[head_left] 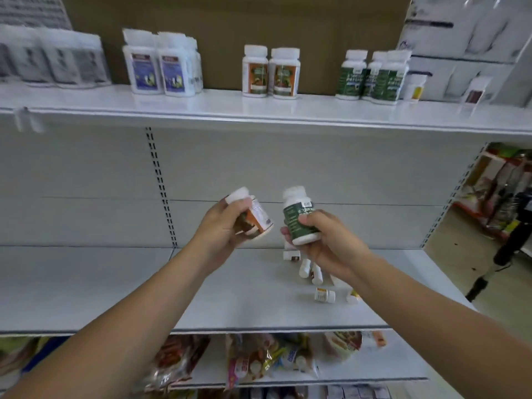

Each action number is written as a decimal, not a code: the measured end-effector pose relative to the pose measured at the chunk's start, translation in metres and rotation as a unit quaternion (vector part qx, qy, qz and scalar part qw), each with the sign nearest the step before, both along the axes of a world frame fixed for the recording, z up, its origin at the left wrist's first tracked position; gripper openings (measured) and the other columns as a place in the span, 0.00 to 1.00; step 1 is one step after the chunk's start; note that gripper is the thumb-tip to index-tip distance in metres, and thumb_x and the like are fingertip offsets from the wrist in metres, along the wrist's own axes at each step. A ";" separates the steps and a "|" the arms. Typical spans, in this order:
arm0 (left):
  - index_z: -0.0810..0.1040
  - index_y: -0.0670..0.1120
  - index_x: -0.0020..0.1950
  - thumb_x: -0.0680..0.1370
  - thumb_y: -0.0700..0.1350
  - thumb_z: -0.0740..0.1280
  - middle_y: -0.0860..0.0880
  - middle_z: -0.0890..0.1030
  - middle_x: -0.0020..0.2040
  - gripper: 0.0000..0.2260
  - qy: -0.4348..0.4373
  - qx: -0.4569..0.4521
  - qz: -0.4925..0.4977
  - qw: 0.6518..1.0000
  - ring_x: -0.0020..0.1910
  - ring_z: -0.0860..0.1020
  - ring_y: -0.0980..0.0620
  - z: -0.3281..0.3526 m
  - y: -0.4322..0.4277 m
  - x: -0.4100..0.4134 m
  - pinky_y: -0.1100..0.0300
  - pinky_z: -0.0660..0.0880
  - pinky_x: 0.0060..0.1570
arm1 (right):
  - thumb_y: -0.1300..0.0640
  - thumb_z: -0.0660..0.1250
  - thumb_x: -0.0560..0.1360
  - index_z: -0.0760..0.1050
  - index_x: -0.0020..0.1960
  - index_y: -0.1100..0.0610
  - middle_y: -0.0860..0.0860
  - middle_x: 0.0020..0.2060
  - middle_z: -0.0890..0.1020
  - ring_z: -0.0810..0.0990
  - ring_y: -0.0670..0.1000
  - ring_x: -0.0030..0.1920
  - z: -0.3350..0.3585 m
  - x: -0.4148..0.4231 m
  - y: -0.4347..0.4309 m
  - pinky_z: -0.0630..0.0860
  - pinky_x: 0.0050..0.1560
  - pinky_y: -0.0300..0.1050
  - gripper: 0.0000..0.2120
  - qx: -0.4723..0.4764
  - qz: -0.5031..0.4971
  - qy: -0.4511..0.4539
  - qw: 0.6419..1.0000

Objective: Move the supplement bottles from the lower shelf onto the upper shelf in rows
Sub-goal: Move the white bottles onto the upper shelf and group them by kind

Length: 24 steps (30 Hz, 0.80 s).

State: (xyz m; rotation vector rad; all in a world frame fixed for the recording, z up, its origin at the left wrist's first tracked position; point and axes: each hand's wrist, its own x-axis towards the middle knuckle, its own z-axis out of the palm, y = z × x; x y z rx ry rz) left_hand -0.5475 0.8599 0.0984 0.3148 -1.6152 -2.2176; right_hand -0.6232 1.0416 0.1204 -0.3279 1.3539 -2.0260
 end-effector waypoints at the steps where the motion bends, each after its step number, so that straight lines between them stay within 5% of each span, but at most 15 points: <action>1: 0.76 0.45 0.55 0.70 0.49 0.70 0.47 0.81 0.40 0.16 0.009 -0.010 -0.016 1.000 0.41 0.82 0.48 0.018 0.008 0.013 0.51 0.80 0.46 | 0.68 0.63 0.76 0.69 0.62 0.69 0.63 0.46 0.80 0.84 0.56 0.43 0.014 0.013 0.004 0.83 0.41 0.45 0.15 -0.015 0.011 0.009 1.000; 7: 0.76 0.49 0.51 0.76 0.54 0.66 0.44 0.81 0.45 0.10 0.047 -0.189 0.018 0.981 0.43 0.80 0.46 0.123 0.035 0.065 0.49 0.78 0.46 | 0.56 0.66 0.65 0.73 0.57 0.63 0.55 0.38 0.78 0.80 0.50 0.33 0.096 0.063 0.026 0.79 0.36 0.43 0.22 -0.029 0.010 0.114 0.993; 12: 0.82 0.58 0.36 0.81 0.51 0.61 0.53 0.80 0.33 0.16 0.092 -0.256 0.067 0.960 0.38 0.79 0.51 0.190 0.048 0.068 0.55 0.78 0.42 | 0.53 0.66 0.66 0.75 0.57 0.61 0.53 0.36 0.79 0.80 0.51 0.33 0.150 0.064 0.035 0.78 0.34 0.43 0.21 -0.055 -0.030 0.180 0.982; 15: 0.78 0.53 0.39 0.81 0.52 0.61 0.57 0.80 0.30 0.12 0.094 -0.289 0.065 0.951 0.35 0.79 0.57 0.215 0.045 0.058 0.59 0.77 0.40 | 0.54 0.66 0.66 0.76 0.52 0.59 0.52 0.36 0.79 0.80 0.51 0.33 0.174 0.052 0.040 0.77 0.35 0.43 0.16 -0.065 -0.047 0.215 0.973; 21: 0.80 0.53 0.48 0.78 0.53 0.66 0.57 0.84 0.39 0.06 0.090 -0.339 0.043 0.935 0.44 0.82 0.58 0.241 0.026 0.023 0.58 0.78 0.51 | 0.55 0.63 0.77 0.74 0.55 0.55 0.52 0.43 0.77 0.78 0.50 0.41 0.199 0.007 0.042 0.77 0.42 0.42 0.08 -0.036 -0.058 0.286 0.956; 24: 0.82 0.52 0.51 0.76 0.55 0.69 0.52 0.85 0.48 0.09 0.062 -0.363 0.048 0.928 0.51 0.83 0.53 0.248 0.020 0.001 0.53 0.77 0.58 | 0.54 0.66 0.74 0.75 0.53 0.53 0.50 0.41 0.77 0.76 0.50 0.43 0.203 -0.021 0.036 0.76 0.45 0.43 0.09 -0.033 -0.054 0.305 0.950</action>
